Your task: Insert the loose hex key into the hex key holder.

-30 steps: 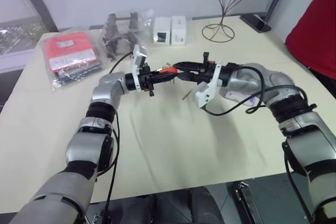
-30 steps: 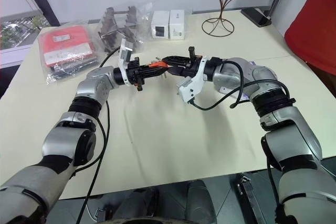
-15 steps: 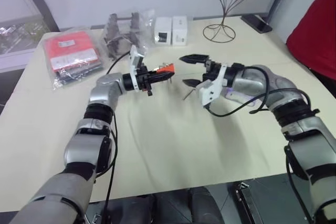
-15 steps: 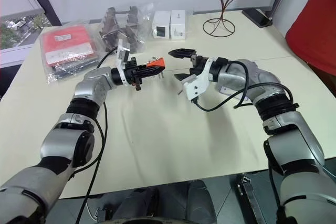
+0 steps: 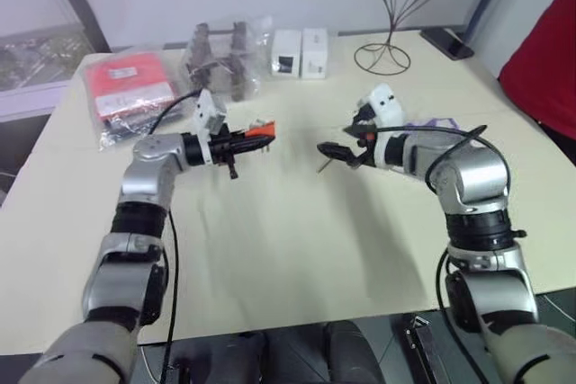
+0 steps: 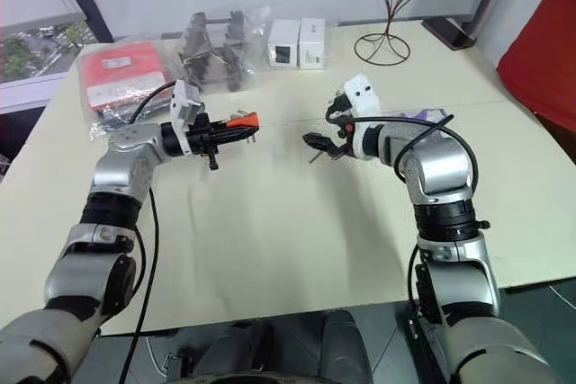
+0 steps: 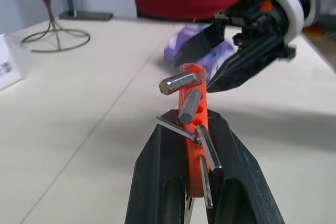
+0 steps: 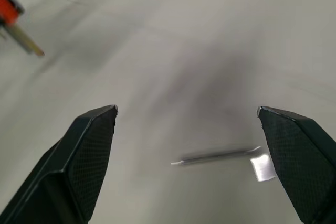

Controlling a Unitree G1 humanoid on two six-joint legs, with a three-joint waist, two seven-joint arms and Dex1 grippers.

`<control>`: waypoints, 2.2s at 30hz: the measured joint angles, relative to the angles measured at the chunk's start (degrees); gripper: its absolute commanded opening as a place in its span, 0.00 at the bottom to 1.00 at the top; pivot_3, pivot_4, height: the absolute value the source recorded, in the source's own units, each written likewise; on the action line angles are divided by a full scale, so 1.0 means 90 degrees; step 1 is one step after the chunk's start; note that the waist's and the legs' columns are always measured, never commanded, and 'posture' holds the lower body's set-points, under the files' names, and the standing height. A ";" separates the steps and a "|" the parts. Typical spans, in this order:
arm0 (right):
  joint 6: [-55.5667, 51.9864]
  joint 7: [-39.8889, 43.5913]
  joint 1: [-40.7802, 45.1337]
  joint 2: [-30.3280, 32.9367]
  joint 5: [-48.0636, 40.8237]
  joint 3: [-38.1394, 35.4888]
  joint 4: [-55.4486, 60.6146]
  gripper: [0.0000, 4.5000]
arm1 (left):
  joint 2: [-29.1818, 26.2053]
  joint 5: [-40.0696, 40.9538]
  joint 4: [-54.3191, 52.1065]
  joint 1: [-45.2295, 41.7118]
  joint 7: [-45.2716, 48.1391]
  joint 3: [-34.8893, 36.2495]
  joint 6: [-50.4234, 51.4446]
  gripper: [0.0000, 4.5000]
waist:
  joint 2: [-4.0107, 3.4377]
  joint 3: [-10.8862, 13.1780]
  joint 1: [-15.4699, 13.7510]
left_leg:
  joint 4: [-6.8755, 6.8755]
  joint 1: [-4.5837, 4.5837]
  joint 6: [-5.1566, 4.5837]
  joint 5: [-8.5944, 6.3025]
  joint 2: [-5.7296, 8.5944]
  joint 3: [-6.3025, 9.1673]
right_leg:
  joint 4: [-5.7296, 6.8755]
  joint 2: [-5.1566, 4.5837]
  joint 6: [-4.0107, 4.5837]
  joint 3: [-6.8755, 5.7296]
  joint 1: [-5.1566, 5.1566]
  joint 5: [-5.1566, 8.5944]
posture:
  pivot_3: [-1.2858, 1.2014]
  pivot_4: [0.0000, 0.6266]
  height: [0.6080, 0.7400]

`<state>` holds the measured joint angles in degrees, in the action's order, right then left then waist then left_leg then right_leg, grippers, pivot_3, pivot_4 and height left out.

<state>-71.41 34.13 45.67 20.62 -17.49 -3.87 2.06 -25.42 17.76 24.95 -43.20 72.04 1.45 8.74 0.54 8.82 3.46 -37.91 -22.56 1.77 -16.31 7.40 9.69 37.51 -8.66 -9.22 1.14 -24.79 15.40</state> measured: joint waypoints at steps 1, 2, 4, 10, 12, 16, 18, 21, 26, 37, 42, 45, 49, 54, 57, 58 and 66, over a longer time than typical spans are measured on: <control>-0.0363 -0.0171 0.0025 -0.0163 -0.0072 -0.0131 0.0009 0.99 | -0.0092 -0.0004 -0.0256 0.0132 -0.0001 -0.0044 0.0079 0.00 | 0.0000 0.0000 -0.0027 | -0.0002 -0.0001 -0.0001 0.0000 0.0002 0.0000 | 0.0001 -0.0002 0.0001 0.0001 0.0000 -0.0001 | 0.52 0.24 1.00; -0.0635 -0.0319 0.0032 -0.0258 -0.0125 -0.0199 0.0017 0.99 | -0.0171 -0.0004 -0.0502 0.0251 -0.0006 -0.0068 0.0145 0.00 | 0.0000 0.0000 -0.0062 | -0.0005 -0.0001 -0.0002 -0.0001 0.0004 0.0000 | 0.0001 -0.0003 0.0002 0.0001 0.0000 -0.0001 | 0.52 0.24 1.00; -0.0953 -0.0548 0.0038 -0.0400 -0.0163 -0.0290 0.0027 0.99 | -0.0329 0.0003 -0.0884 0.0414 -0.0026 -0.0071 0.0286 0.00 | 0.0000 0.0000 -0.0111 | -0.0010 -0.0003 -0.0003 -0.0002 0.0005 0.0000 | 0.0002 -0.0003 0.0002 0.0001 0.0001 -0.0002 | 0.52 0.24 1.00; -0.0948 -0.1163 0.0077 -0.0589 -0.0074 -0.0291 -0.0396 0.99 | -0.0531 0.0187 -0.1633 0.0808 -0.0482 -0.0018 0.0753 0.00 | -0.0001 0.0000 -0.0106 | -0.0011 -0.0002 -0.0004 -0.0002 0.0006 -0.0001 | 0.0004 -0.0004 0.0002 0.0001 0.0002 -0.0002 | 0.52 0.24 1.00; -0.0782 -0.1285 0.0094 -0.0578 0.0001 -0.0227 -0.0697 0.99 | -0.0515 0.0226 -0.1818 0.0907 -0.0652 -0.0017 0.0845 0.00 | 0.0000 0.0000 -0.0095 | -0.0010 -0.0002 -0.0004 -0.0002 0.0005 -0.0003 | 0.0004 -0.0004 0.0002 0.0001 0.0001 -0.0002 | 0.52 0.24 1.00; -0.0276 -0.1406 0.0229 -0.0587 0.0154 -0.0096 -0.1440 0.99 | -0.0463 0.0334 -0.2047 0.1108 -0.0896 -0.0019 0.0943 0.00 | -0.0001 0.0000 -0.0082 | -0.0010 -0.0001 -0.0003 -0.0002 0.0003 -0.0005 | 0.0004 -0.0003 0.0002 0.0001 0.0001 -0.0002 | 0.52 0.24 1.00; 0.0054 -0.1443 0.0398 -0.0611 0.0225 -0.0038 -0.1859 0.99 | -0.0419 0.0354 -0.2061 0.1123 -0.0984 -0.0021 0.0949 0.00 | 0.0000 -0.0001 -0.0080 | -0.0011 0.0001 -0.0003 -0.0002 0.0002 -0.0006 | 0.0004 -0.0002 0.0002 0.0001 0.0003 -0.0002 | 0.52 0.24 1.00; 0.0834 -0.1432 0.0731 -0.0675 0.0471 0.0281 -0.2672 0.99 | -0.0402 0.0365 -0.2061 0.1149 -0.1094 -0.0027 0.0937 0.00 | 0.0001 -0.0003 -0.0057 | -0.0012 0.0005 -0.0003 -0.0002 0.0001 -0.0006 | 0.0005 -0.0002 0.0002 0.0001 0.0007 -0.0002 | 0.52 0.24 1.00; 0.1820 -0.1330 0.1333 -0.0861 0.0917 0.0788 -0.4000 0.99 | -0.0326 0.0329 -0.2051 0.1226 -0.1161 -0.0097 0.0868 0.00 | 0.0009 -0.0010 0.0044 | -0.0012 0.0013 -0.0003 -0.0002 0.0001 -0.0004 | 0.0004 0.0000 0.0002 0.0000 0.0017 -0.0002 | 0.52 0.24 1.00; 0.3110 -0.1395 0.1950 -0.1281 0.1829 0.1096 -0.6045 0.01 | -0.0056 0.0300 -0.2052 0.1350 -0.1397 -0.0277 0.0605 0.00 | 0.0063 -0.0190 0.0092 | 0.0008 0.0077 -0.0001 -0.0006 -0.0005 -0.0005 | -0.0003 0.0008 0.0002 0.0005 0.0069 -0.0002 | 0.52 0.24 1.00; 0.3512 -0.1564 0.2123 -0.1355 0.1810 0.0730 -0.6699 0.01 | -0.0203 0.0284 -0.2059 0.1499 -0.1340 -0.0306 0.0600 0.00 | 0.0062 -0.0192 0.0078 | 0.0060 0.0192 -0.0009 -0.0011 -0.0009 -0.0008 | -0.0045 0.0011 0.0003 0.0008 0.0176 -0.0001 | 0.52 0.24 1.00; 0.3801 -0.1503 0.2140 -0.1309 0.1803 0.0620 -0.6800 0.01 | -0.0354 0.0296 -0.2025 0.1476 -0.1175 -0.0308 0.0616 0.00 | 0.0059 -0.0190 0.0074 | 0.0062 0.0194 -0.0009 -0.0011 -0.0009 -0.0009 | -0.0044 0.0011 0.0003 0.0010 0.0174 -0.0001 | 0.52 0.24 1.00; 0.4281 -0.1371 0.1893 -0.1308 0.1551 0.0316 -0.6326 0.01 | -0.0395 0.0418 -0.1618 0.1121 -0.0863 -0.0309 0.0747 0.00 | 0.0040 -0.0178 0.0060 | 0.0054 0.0099 -0.0006 -0.0009 -0.0008 -0.0005 | -0.0033 0.0009 0.0003 0.0009 0.0081 -0.0001 | 0.52 0.24 1.00; 0.5774 -0.0186 0.1009 -0.0918 0.1206 0.0491 -0.3417 0.01 | -0.0193 0.0496 -0.0377 0.0243 -0.0445 -0.0295 0.0788 0.00 | 0.0028 -0.0169 0.0057 | -0.0019 -0.0020 -0.0007 -0.0009 0.0006 0.0008 | -0.0011 -0.0003 0.0001 -0.0003 -0.0020 -0.0003 | 0.52 0.24 1.00; 0.6047 0.0168 0.0600 -0.0923 0.0828 0.0479 -0.1932 0.01 | -0.0010 0.0456 0.0535 -0.0358 -0.0258 -0.0263 0.0592 0.00 | 0.0028 -0.0169 0.0083 | 0.0003 -0.0022 -0.0008 -0.0010 0.0005 0.0008 | -0.0030 0.0002 0.0000 -0.0008 -0.0013 -0.0003 | 0.52 0.24 1.00; 0.5961 0.0145 0.0502 -0.1021 0.0645 0.0383 -0.1648 0.01 | 0.0081 0.0431 0.0766 -0.0513 -0.0194 -0.0273 0.0474 0.00 | 0.0028 -0.0169 0.0078 | 0.0002 -0.0020 -0.0008 -0.0010 0.0002 0.0009 | -0.0030 0.0005 0.0000 -0.0009 -0.0011 -0.0003 | 0.52 0.24 1.00; 0.5030 -0.0396 0.0209 -0.1661 -0.0660 -0.0002 -0.0303 0.01 | 0.0721 0.0053 0.2540 -0.1534 0.0252 -0.0315 -0.0407 0.00 | 0.0024 -0.0165 0.0043 | -0.0006 -0.0019 -0.0009 -0.0010 0.0007 0.0011 | -0.0018 0.0002 0.0000 -0.0010 -0.0007 -0.0003 | 0.52 0.24 1.00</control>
<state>-26.13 30.56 47.54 5.67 -23.44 -3.89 -0.67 -18.93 18.24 47.81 -57.01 74.31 -1.38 5.07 0.76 7.34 3.84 -37.96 -22.72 1.70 -16.40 7.46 9.79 37.35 -8.64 -9.23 1.05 -24.85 15.36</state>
